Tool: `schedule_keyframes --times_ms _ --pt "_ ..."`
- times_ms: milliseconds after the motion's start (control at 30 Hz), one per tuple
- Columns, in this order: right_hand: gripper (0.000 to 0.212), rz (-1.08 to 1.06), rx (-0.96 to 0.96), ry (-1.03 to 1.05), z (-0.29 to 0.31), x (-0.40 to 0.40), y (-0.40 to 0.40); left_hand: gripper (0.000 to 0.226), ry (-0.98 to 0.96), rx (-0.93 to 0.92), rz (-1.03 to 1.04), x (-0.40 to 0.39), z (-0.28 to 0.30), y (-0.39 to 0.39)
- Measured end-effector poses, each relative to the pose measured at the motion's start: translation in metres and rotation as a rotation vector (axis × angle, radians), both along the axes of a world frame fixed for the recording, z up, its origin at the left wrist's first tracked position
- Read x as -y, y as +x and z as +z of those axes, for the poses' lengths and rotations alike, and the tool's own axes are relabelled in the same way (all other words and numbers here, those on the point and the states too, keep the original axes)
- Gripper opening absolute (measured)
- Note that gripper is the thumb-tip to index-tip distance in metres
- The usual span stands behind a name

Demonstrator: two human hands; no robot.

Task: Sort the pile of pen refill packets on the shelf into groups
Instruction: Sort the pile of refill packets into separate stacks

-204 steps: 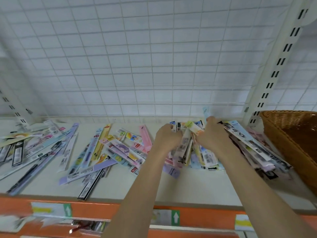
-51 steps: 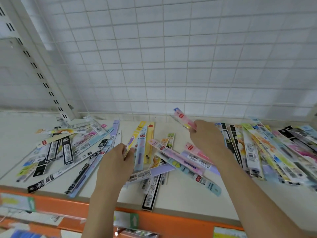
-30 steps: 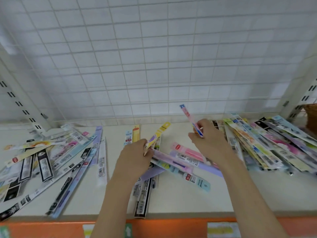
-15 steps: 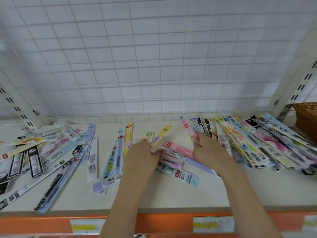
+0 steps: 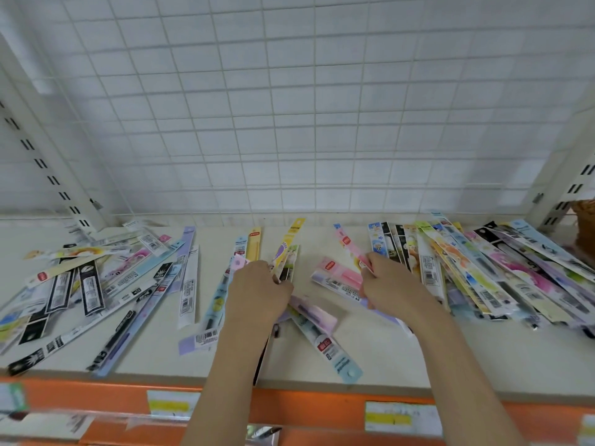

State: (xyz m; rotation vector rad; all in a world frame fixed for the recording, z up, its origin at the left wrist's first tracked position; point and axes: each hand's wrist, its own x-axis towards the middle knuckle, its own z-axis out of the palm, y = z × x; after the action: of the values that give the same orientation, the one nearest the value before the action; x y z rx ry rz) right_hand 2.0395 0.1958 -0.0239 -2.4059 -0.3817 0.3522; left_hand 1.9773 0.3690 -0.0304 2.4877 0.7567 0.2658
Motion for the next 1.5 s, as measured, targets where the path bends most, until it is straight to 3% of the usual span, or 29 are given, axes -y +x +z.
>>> schedule_keyframes --times_ms 200,333,533,733,867,1033,1133,1233,1367,1500 --pt "0.023 0.015 0.009 -0.043 0.001 0.0 -0.005 0.013 -0.189 0.11 -0.002 -0.011 0.016 -0.012" --pt "0.016 0.046 0.036 -0.025 0.001 -0.001 -0.008 0.026 -0.317 0.217 -0.004 -0.021 0.023 -0.023" --pt "0.035 0.097 0.08 -0.05 0.001 -0.019 -0.019 0.059 -0.455 0.25 0.021 -0.03 0.027 -0.039" --pt "0.039 0.239 0.093 -0.181 -0.004 -0.055 -0.039 0.011 -0.459 0.252 0.043 -0.041 0.028 -0.053" --pt "0.035 0.276 0.082 -0.197 -0.008 -0.063 -0.044 0.024 -0.291 0.249 0.011 -0.053 0.021 -0.061" --pt "0.022 0.171 -0.007 -0.086 0.002 -0.046 -0.034 0.048 -0.128 0.102 -0.098 -0.052 0.014 -0.069" --pt "0.013 0.084 -0.035 0.036 0.012 -0.027 -0.031 0.05 -0.143 -0.078 -0.206 -0.052 0.006 -0.067" --pt "0.022 -0.024 -0.034 0.183 0.021 -0.009 -0.03 0.045 -0.137 -0.173 -0.26 -0.048 0.0 -0.063" --pt "0.021 -0.137 -0.029 0.348 0.03 0.007 -0.033 0.04 -0.095 -0.189 -0.3 -0.044 0.002 -0.058" --pt "0.014 -0.165 -0.087 0.523 0.041 0.013 -0.039 0.043 -0.073 -0.081 -0.278 -0.046 0.012 -0.058"
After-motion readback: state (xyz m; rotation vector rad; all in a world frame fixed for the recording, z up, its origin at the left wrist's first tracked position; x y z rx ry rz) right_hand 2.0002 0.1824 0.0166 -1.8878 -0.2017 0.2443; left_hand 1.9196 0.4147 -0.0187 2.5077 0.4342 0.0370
